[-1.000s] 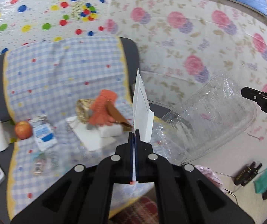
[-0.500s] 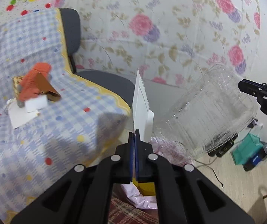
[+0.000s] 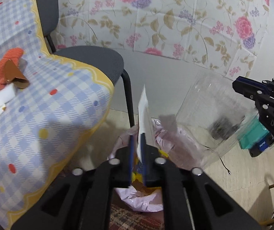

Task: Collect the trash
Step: 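Carry the clear plastic box to the pink bin and open the right tool, then bring both tools back over the chair seat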

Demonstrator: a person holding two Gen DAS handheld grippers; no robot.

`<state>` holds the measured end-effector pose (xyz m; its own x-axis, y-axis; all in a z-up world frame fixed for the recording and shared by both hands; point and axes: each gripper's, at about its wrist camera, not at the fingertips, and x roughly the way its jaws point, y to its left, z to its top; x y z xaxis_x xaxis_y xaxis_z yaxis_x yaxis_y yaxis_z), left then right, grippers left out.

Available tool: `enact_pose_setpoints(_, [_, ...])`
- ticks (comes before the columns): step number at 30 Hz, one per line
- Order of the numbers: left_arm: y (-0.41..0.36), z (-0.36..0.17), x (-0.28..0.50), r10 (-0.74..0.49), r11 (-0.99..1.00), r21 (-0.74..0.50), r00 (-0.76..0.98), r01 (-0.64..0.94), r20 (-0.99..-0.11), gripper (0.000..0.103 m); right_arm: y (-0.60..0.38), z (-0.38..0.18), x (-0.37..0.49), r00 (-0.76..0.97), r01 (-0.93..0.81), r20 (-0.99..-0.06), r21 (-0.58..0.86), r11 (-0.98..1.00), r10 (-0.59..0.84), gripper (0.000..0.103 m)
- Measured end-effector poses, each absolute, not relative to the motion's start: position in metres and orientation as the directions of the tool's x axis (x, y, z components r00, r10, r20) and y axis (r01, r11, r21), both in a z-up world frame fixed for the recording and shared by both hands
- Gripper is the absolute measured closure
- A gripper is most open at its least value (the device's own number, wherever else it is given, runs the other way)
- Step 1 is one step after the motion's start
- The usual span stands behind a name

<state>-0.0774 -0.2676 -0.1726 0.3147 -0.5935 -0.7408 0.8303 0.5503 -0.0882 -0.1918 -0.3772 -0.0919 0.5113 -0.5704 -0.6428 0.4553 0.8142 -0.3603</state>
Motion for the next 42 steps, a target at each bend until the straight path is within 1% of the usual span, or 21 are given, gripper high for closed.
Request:
enact_pose_setpoints(1, [-0.268, -0.176, -0.075, -0.588, 0.557, -0.088, 0.317, 0.826, -0.744, 0.074, -0.379, -0.096, -0.189, 0.505, 0.46, -0.648, -0.357, 0.813, -0.57, 0.082])
enact_pose_setpoints(2, [-0.267, -0.178, -0.073, -0.582, 0.568, -0.087, 0.325, 0.818, -0.745, 0.063, -0.38, -0.099, -0.187, 0.51, 0.461, -0.656, -0.338, 0.821, -0.557, 0.075])
enact_pose_setpoints(3, [-0.263, -0.178, -0.071, -0.582, 0.576, -0.091, 0.329, 0.812, -0.744, 0.063, -0.38, -0.099, -0.187, 0.515, 0.46, -0.661, -0.324, 0.827, -0.546, 0.072])
enact_pose_setpoints(6, [-0.248, -0.174, -0.066, -0.57, 0.606, -0.078, 0.363, 0.792, -0.737, 0.06, -0.381, -0.095, -0.188, 0.532, 0.465, -0.658, -0.299, 0.833, -0.533, 0.072])
enact_pose_setpoints(13, [-0.201, -0.147, -0.048, -0.53, 0.714, -0.063, 0.479, 0.697, -0.7, 0.059, -0.374, -0.058, -0.186, 0.639, 0.471, -0.609, -0.175, 0.865, -0.47, 0.072])
enact_pose_setpoints(17, [-0.176, -0.132, -0.038, -0.512, 0.759, -0.076, 0.522, 0.646, -0.682, 0.059, -0.361, -0.042, -0.173, 0.727, 0.408, -0.577, -0.073, 0.91, -0.372, 0.072])
enact_pose_setpoints(19, [-0.16, -0.124, -0.032, -0.486, 0.789, -0.063, 0.558, 0.612, -0.673, 0.059, -0.356, -0.038, -0.163, 0.759, 0.367, -0.572, -0.02, 0.93, -0.312, 0.072])
enact_pose_setpoints(21, [-0.147, -0.118, -0.028, -0.468, 0.81, -0.06, 0.583, 0.583, -0.664, 0.055, -0.346, -0.037, -0.145, 0.778, 0.316, -0.576, 0.013, 0.949, -0.251, 0.072])
enact_pose_setpoints(24, [-0.12, -0.109, -0.018, -0.43, 0.849, -0.06, 0.622, 0.524, -0.654, 0.052, -0.329, -0.038, -0.12, 0.785, 0.264, -0.586, 0.022, 0.964, -0.202, 0.071])
enact_pose_setpoints(25, [-0.109, -0.106, -0.014, -0.41, 0.865, -0.055, 0.641, 0.498, -0.649, 0.051, -0.323, -0.039, -0.112, 0.786, 0.246, -0.589, 0.023, 0.969, -0.186, 0.07])
enact_pose_setpoints(27, [-0.092, -0.103, -0.008, -0.37, 0.891, -0.043, 0.669, 0.452, -0.644, 0.046, -0.309, -0.04, -0.094, 0.792, 0.207, -0.59, 0.022, 0.978, -0.154, 0.064])
enact_pose_setpoints(32, [-0.044, -0.102, 0.013, -0.264, 0.947, -0.032, 0.718, 0.32, -0.644, 0.038, -0.275, -0.042, -0.057, 0.804, 0.118, -0.589, 0.02, 0.993, -0.084, 0.062])
enact_pose_setpoints(34, [-0.027, -0.103, 0.02, -0.216, 0.963, -0.015, 0.736, 0.269, -0.641, 0.032, -0.264, -0.042, -0.046, 0.808, 0.091, -0.585, 0.014, 0.996, -0.065, 0.056])
enact_pose_setpoints(35, [-0.021, -0.104, 0.022, -0.203, 0.967, -0.013, 0.741, 0.254, -0.64, 0.026, -0.258, -0.042, -0.04, 0.81, 0.076, -0.583, 0.009, 0.997, -0.056, 0.05])
enact_pose_setpoints(36, [-0.015, -0.105, 0.025, -0.189, 0.971, -0.011, 0.746, 0.237, -0.639, 0.019, -0.253, -0.043, -0.035, 0.812, 0.067, -0.581, 0.005, 0.998, -0.051, 0.048])
enact_pose_setpoints(38, [0.0, -0.107, 0.03, -0.169, 0.978, -0.016, 0.752, 0.207, -0.637, 0.016, -0.244, -0.045, -0.025, 0.812, 0.046, -0.582, -0.002, 0.999, -0.039, 0.046])
enact_pose_setpoints(39, [0.004, -0.109, 0.034, -0.159, 0.981, -0.015, 0.754, 0.194, -0.638, 0.013, -0.24, -0.046, -0.02, 0.81, 0.037, -0.586, -0.005, 0.999, -0.033, 0.04])
enact_pose_setpoints(40, [0.011, -0.111, 0.038, -0.144, 0.984, -0.012, 0.754, 0.177, -0.641, 0.012, -0.236, -0.048, -0.015, 0.807, 0.03, -0.589, -0.006, 1.0, -0.028, 0.037])
enact_pose_setpoints(42, [0.019, -0.115, 0.045, -0.124, 0.988, -0.011, 0.75, 0.154, -0.65, 0.011, -0.231, -0.052, -0.008, 0.803, 0.019, -0.595, -0.009, 1.0, -0.021, 0.037])
